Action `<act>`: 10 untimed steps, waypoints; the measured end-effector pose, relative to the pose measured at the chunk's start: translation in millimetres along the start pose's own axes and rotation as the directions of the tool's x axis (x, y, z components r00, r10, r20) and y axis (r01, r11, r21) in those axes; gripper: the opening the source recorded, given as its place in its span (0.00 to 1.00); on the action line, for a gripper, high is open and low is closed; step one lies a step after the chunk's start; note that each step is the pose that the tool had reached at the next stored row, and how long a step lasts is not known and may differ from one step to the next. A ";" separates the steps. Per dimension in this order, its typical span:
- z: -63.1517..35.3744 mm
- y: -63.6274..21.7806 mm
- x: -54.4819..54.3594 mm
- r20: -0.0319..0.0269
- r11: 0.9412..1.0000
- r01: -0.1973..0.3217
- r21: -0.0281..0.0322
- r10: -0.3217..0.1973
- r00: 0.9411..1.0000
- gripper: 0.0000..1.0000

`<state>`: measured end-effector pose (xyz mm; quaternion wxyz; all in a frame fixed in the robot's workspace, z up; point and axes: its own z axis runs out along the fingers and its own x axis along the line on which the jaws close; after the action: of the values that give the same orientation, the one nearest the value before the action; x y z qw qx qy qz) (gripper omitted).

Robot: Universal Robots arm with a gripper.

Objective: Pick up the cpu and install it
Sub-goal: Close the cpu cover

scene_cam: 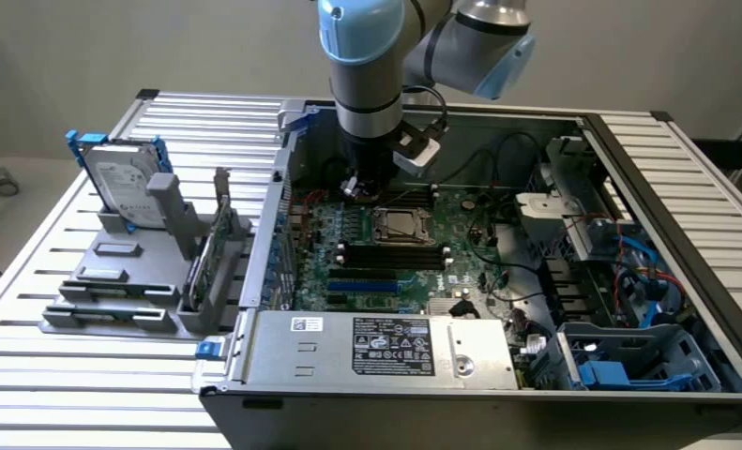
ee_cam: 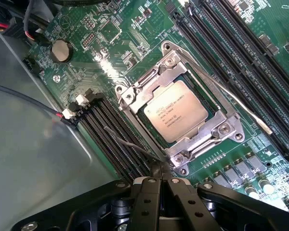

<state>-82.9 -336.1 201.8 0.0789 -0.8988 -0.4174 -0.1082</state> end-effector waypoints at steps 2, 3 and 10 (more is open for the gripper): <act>0.7 0.1 1.1 0.002 1.000 0.001 -0.002 -0.001 1.000 0.11; 0.9 0.1 1.7 0.003 1.000 0.001 -0.003 -0.001 1.000 0.11; 3.4 -0.1 4.6 0.011 1.000 0.002 -0.010 -0.002 1.000 0.11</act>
<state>-79.7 -331.9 199.8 0.0718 -0.8993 -0.4184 -0.1057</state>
